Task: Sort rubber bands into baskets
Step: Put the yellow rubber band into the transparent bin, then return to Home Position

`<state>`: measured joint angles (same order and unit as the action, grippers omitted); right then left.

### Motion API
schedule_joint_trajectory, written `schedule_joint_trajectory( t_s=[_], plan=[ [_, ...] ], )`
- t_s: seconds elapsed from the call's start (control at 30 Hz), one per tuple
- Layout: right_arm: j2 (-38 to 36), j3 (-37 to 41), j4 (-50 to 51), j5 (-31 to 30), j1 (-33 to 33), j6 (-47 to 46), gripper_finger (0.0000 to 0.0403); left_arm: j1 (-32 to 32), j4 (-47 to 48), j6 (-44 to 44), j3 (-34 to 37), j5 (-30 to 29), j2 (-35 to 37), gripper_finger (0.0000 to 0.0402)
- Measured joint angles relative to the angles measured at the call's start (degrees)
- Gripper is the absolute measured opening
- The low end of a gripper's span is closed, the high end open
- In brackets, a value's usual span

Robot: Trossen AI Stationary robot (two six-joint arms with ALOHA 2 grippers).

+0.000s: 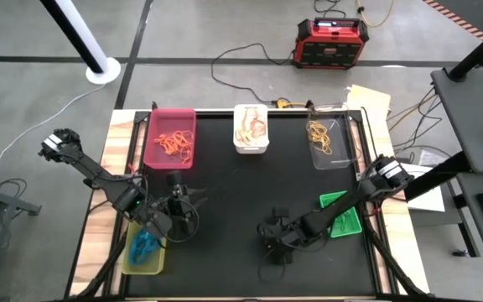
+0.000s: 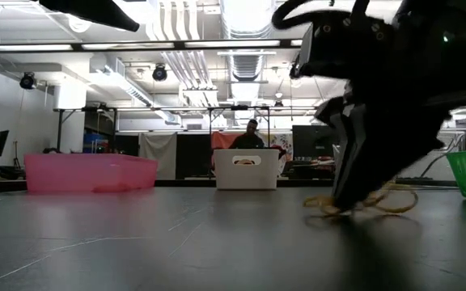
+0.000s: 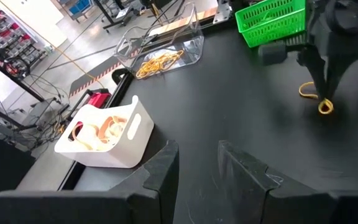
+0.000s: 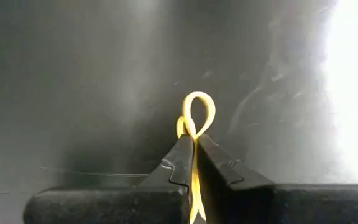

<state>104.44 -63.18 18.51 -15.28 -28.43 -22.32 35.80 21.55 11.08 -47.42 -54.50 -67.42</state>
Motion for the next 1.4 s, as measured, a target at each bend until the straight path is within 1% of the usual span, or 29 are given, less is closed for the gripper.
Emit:
schedule_joint_trajectory(
  t_s=[0.13, 0.23, 0.3, 0.4, 0.47, 0.5, 0.6, 0.67, 0.77, 0.87, 0.93, 1.0, 1.1, 1.23, 1.3, 1.4],
  plan=[
    [-5.0, 0.0, 3.6, -3.1, 0.5, 0.3, 0.0009, 0.0, 0.0, 0.0, 0.0, 0.0, 0.0, 0.0097],
    [-9.8, -0.1, 10.0, -8.4, 0.9, -0.4, 0.0009, 0.0, -0.1, 0.0, 0.0, 0.0, 0.0, 0.0097],
    [-13.5, -0.4, 17.5, -13.3, 1.9, -2.6, 0.0009, 0.0, -0.3, 0.0, 0.0, 0.0, 0.0, 0.0097],
    [-18.7, -2.3, 32.7, -21.4, 5.3, -10.4, 0.0009, -0.1, -0.8, -0.1, 0.0, 0.0, 0.0, 0.0097],
    [-21.8, -3.1, 43.7, -26.7, 8.8, -18.3, 0.0009, -0.1, -1.0, -0.3, 0.0, 0.0, 0.0, 0.0097],
    [-23.1, -3.3, 47.5, -28.3, 10.8, -22.4, 0.0009, -0.1, -1.2, -0.6, 0.0, 0.0, 0.0, 0.0097],
    [-27.1, -3.2, 54.7, -30.7, 18.2, -33.0, 0.0009, -0.1, -2.0, -1.2, 0.0, 0.0, 0.0, 0.0097],
    [-29.2, -2.8, 57.4, -32.4, 24.2, -37.3, 0.0009, -0.1, -2.1, -1.5, 0.0, 0.0, 0.0, 0.0097],
    [-30.7, -2.0, 58.9, -32.7, 34.3, -38.4, 0.0009, -0.1, -2.2, -1.6, 0.0, 0.0, 0.0, 0.0097],
    [-31.2, -1.8, 58.3, -32.2, 43.9, -36.1, 0.001, -0.1, -2.2, -1.6, 0.0, -0.1, 0.0, 0.0097],
    [-31.2, -1.7, 57.2, -31.1, 48.8, -32.6, 0.0016, 0.0, -2.2, -2.5, 0.0, -0.1, 0.0, 0.0097],
    [-31.2, -1.5, 55.5, -29.8, 52.1, -29.3, 0.0028, 0.0, -2.2, -3.1, 0.0, -0.1, 0.0, 0.0097],
    [-31.1, -1.5, 53.2, -28.2, 55.2, -24.2, 0.0056, 0.0, -2.2, -3.1, 0.0, -0.1, 0.0, 0.0097],
    [-31.2, -1.5, 51.2, -28.3, 56.5, -20.8, 0.0095, -0.1, -2.2, -3.5, 0.0, -0.9, 0.0, 0.0097],
    [-31.5, -1.5, 50.5, -28.2, 56.5, -19.9, 0.0111, -0.3, -2.2, -5.3, 0.0, -4.5, 0.0, 0.0097],
    [-32.0, -1.5, 48.0, -28.2, 56.5, -17.4, 0.0129, -0.4, -2.4, -4.1, 0.0, -12.7, 0.0, 0.0097]
  ],
)
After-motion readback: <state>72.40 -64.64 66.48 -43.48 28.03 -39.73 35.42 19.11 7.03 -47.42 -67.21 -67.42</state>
